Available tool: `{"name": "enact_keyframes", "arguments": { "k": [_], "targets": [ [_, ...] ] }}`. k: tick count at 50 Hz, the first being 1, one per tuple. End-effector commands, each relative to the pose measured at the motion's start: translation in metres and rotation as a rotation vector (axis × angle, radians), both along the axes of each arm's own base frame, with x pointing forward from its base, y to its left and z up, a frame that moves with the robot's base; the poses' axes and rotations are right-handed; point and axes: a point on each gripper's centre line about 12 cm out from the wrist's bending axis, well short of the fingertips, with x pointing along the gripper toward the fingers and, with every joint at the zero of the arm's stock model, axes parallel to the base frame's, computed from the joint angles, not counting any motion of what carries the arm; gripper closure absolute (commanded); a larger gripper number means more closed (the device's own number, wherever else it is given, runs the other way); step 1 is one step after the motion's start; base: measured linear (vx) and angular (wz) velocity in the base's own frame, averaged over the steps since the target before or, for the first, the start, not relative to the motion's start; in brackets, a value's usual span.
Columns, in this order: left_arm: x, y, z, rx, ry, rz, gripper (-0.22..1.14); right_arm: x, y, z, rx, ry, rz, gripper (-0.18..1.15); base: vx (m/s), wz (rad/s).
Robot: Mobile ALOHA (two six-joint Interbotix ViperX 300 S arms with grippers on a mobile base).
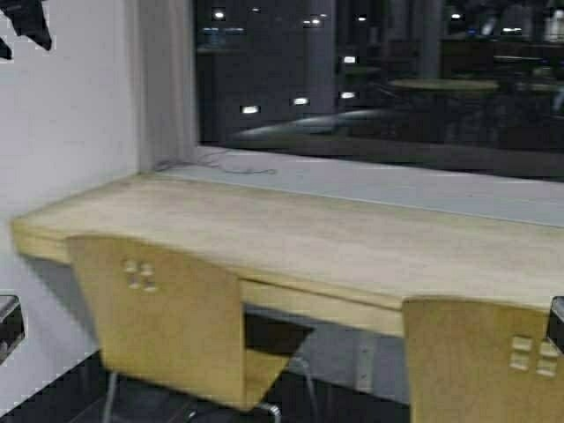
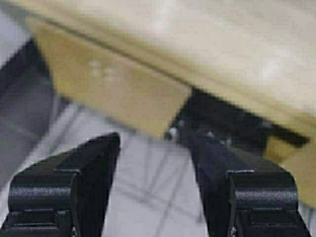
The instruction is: Push the chairs under the table
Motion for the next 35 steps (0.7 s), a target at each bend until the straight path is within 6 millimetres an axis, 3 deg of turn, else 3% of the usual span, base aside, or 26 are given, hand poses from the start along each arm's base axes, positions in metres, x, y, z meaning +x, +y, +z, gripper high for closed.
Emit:
{"name": "enact_keyframes", "arguments": {
  "k": [1, 35],
  "targets": [
    [-0.0001, 0.0001, 0.0017, -0.001, -0.011, 0.002, 0.09, 0.0019, 0.0031, 0.0033, 0.002, -0.007, 0.009, 0.05, -0.34, 0.24],
    [0.0001, 0.001, -0.0019, -0.006, -0.012, 0.013, 0.09, 0.0103, 0.006, -0.0059, 0.011, 0.088, 0.0, 0.05, -0.36, 0.3]
  ]
}}
